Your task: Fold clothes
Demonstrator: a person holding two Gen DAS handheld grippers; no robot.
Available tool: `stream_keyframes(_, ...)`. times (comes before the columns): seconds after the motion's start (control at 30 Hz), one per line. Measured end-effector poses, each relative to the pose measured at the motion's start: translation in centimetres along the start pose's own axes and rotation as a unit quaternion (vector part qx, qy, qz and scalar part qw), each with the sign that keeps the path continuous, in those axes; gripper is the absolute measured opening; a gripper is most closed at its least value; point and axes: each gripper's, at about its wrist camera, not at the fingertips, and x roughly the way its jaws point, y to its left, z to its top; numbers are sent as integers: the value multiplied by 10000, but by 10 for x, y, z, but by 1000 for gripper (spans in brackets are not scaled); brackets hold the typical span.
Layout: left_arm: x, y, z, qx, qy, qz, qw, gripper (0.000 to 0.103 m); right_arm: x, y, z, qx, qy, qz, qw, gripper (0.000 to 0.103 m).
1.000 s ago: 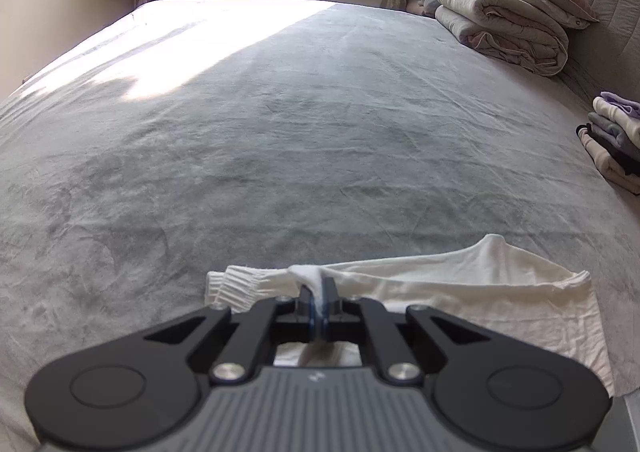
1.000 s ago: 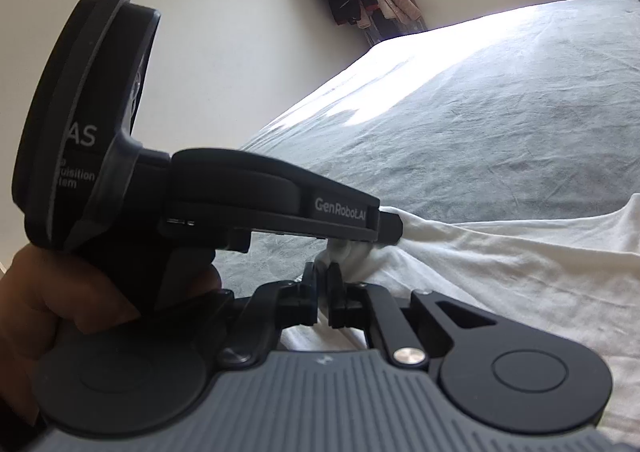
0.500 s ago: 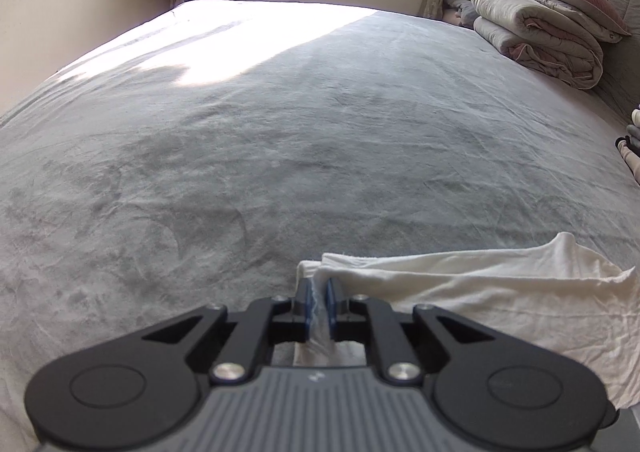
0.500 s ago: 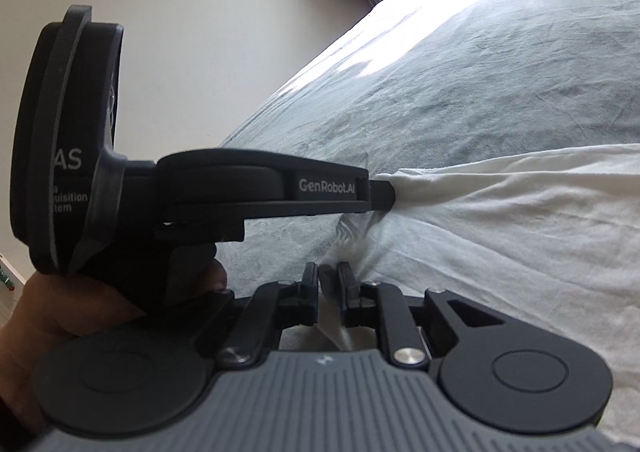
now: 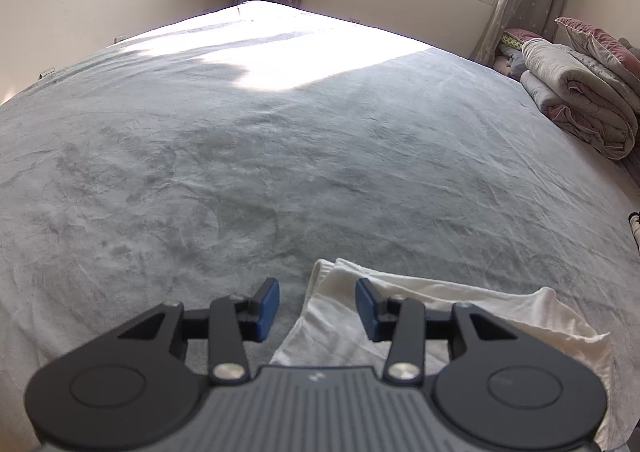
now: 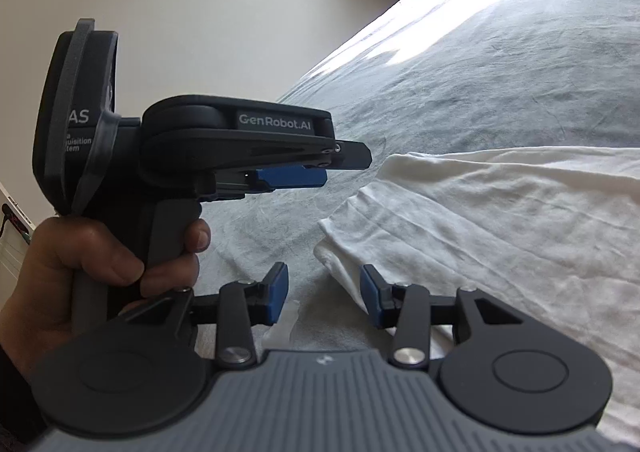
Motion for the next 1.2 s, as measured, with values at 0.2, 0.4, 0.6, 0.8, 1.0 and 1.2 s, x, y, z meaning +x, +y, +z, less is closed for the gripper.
stream_keyframes(0.2, -6, -28, -16, 379, -45, -203, 9991, 49, -23, -33, 6, 134, -257, -429, 9987, 47)
stream_keyframes(0.4, 1, -42, -46, 1006, -27, -431, 9940, 53, -60, -75, 7, 237, -499, -1028, 9932, 48)
stream_keyframes(0.6, 11, -30, -69, 1308, 31, -302, 9909, 53, -99, -139, 13, 297, -772, -1854, 9792, 48)
stream_keyframes(0.8, 1, -42, -69, 1722, 62, -35, 9850, 54, -140, -176, 17, 543, -1024, -2279, 9668, 48)
stream_keyframes(1.0, -16, -80, -82, 2216, -16, -183, 9750, 61, -159, -177, 6, 884, -937, -2109, 9690, 48)
stream_keyframes(1.2, -34, -129, -112, 2744, -129, -782, 9583, 63, -173, -179, -19, 1760, -620, -1366, 9729, 48)
